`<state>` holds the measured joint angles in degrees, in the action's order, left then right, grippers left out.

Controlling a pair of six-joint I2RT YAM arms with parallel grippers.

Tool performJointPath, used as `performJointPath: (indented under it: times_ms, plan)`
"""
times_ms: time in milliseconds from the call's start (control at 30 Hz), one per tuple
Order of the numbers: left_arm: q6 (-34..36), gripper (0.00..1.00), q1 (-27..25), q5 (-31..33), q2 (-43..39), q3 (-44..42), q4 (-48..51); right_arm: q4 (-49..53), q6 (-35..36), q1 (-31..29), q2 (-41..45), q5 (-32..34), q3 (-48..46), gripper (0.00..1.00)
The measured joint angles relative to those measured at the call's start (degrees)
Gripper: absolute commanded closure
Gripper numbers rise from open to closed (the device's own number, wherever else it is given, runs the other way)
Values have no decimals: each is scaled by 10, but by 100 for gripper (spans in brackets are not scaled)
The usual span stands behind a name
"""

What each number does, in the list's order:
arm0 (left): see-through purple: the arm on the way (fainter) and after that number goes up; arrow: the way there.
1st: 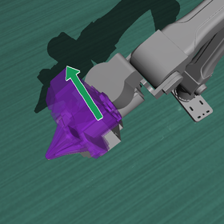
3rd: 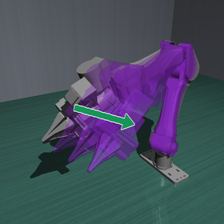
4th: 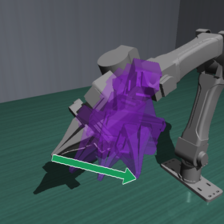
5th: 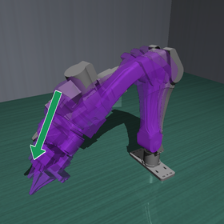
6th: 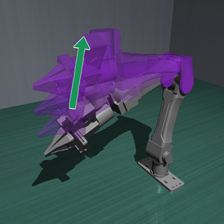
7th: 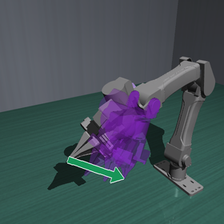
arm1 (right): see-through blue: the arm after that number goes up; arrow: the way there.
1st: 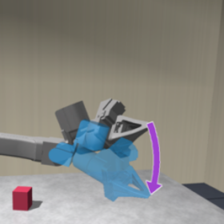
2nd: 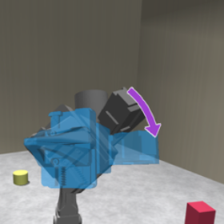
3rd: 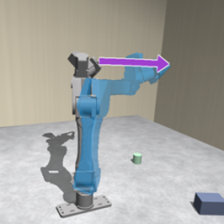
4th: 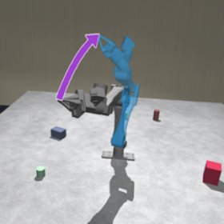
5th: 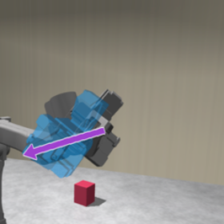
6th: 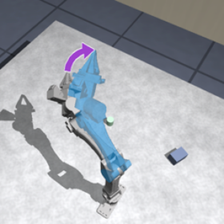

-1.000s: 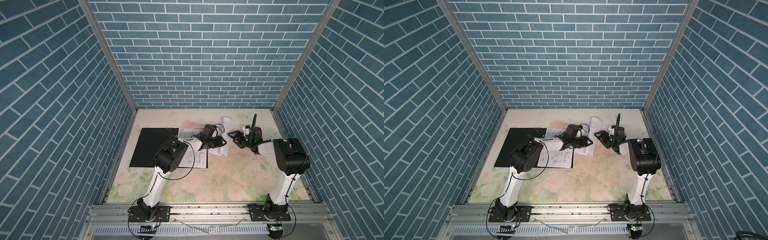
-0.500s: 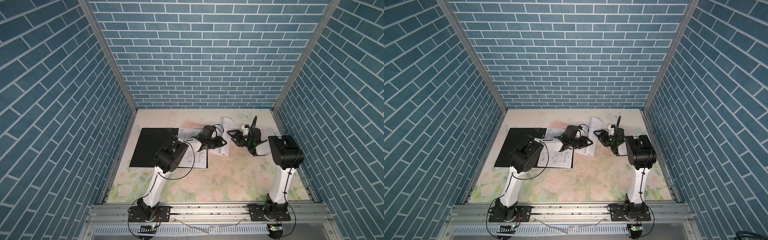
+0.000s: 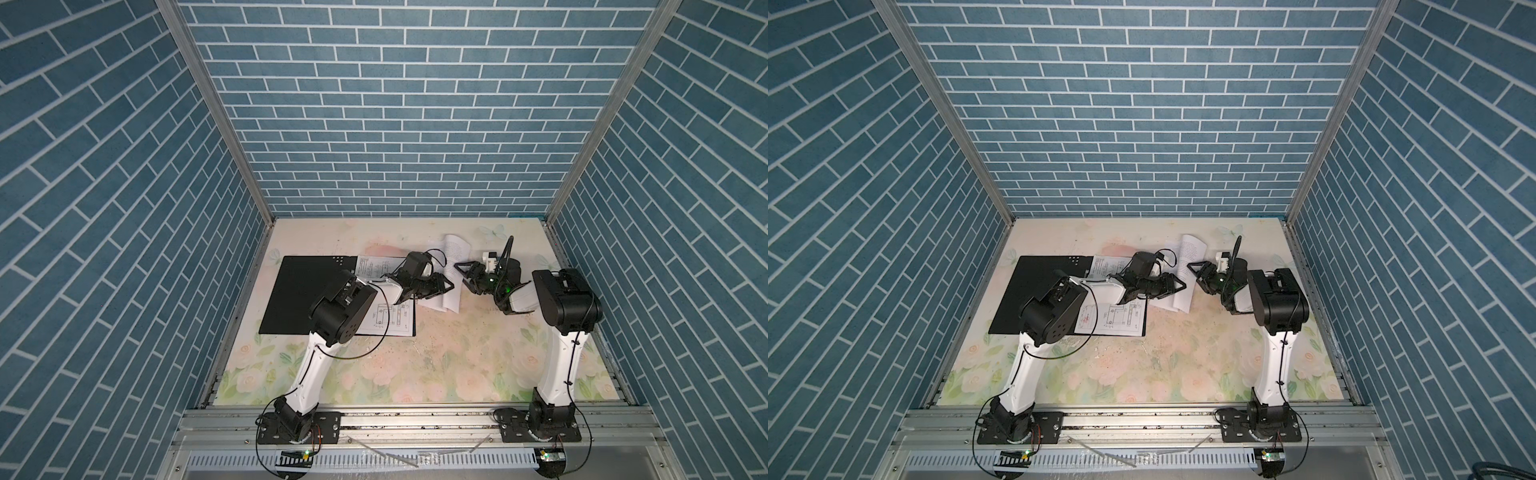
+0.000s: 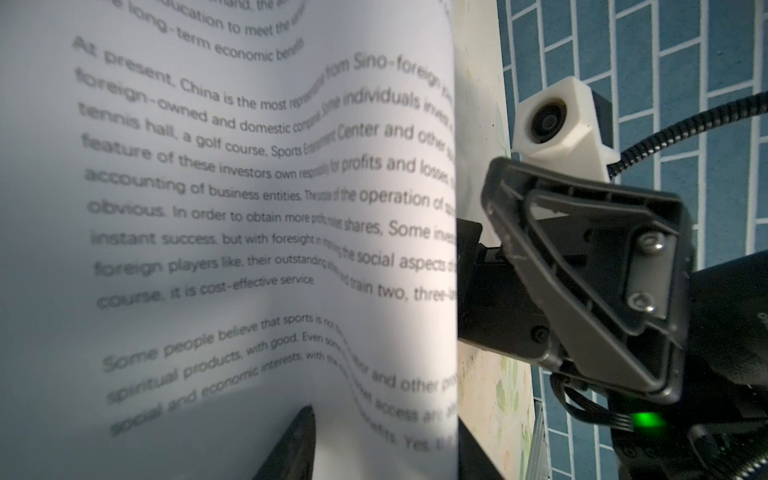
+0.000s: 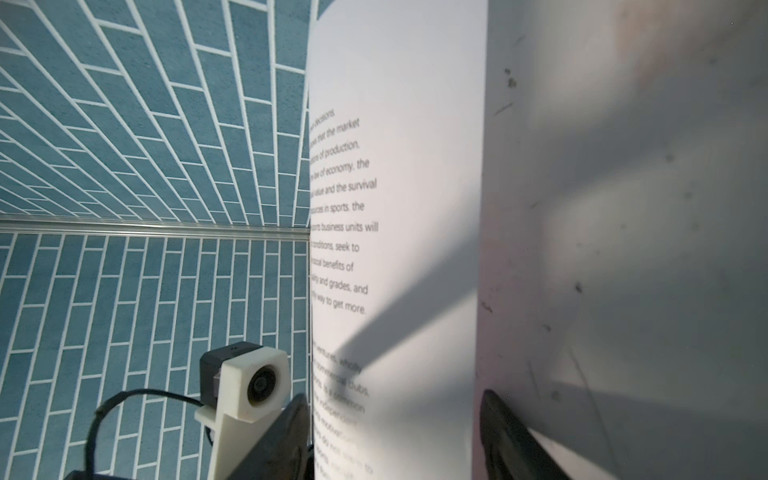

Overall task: Put the files into the folder
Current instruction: 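Lift the text sheet upright with both grippers, bringing them together, then carry the upright text sheet with both grippers over the open folder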

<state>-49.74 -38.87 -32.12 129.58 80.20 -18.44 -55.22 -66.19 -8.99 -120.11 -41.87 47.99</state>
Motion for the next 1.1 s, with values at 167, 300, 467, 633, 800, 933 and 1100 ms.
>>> performJointPath:
  times_ms: [167, 300, 467, 633, 800, 933, 1100]
  plan:
    - [-5, 50, 0, -2, 0, -4, -8, -18, -11, 0, 0, -7, -16, 42]
    - [-7, 50, 0, -2, 0, -5, -10, -36, -22, 0, 0, -10, -28, 47]
    - [-9, 50, 0, -3, 0, -5, -11, -56, -41, 0, 0, -13, -33, 53]
    - [-9, 49, 0, -4, 0, -6, -13, -69, -45, 0, 0, -15, -34, 57]
    - [-10, 45, 0, -5, 0, -6, -14, -71, -49, 0, 0, -17, -39, 64]
    - [-10, 43, 0, -6, -1, -6, -14, -72, -52, 0, 0, -17, -44, 70]
    - [-10, 39, -1, -5, -3, -6, -13, -74, -54, 0, 0, -16, -54, 78]
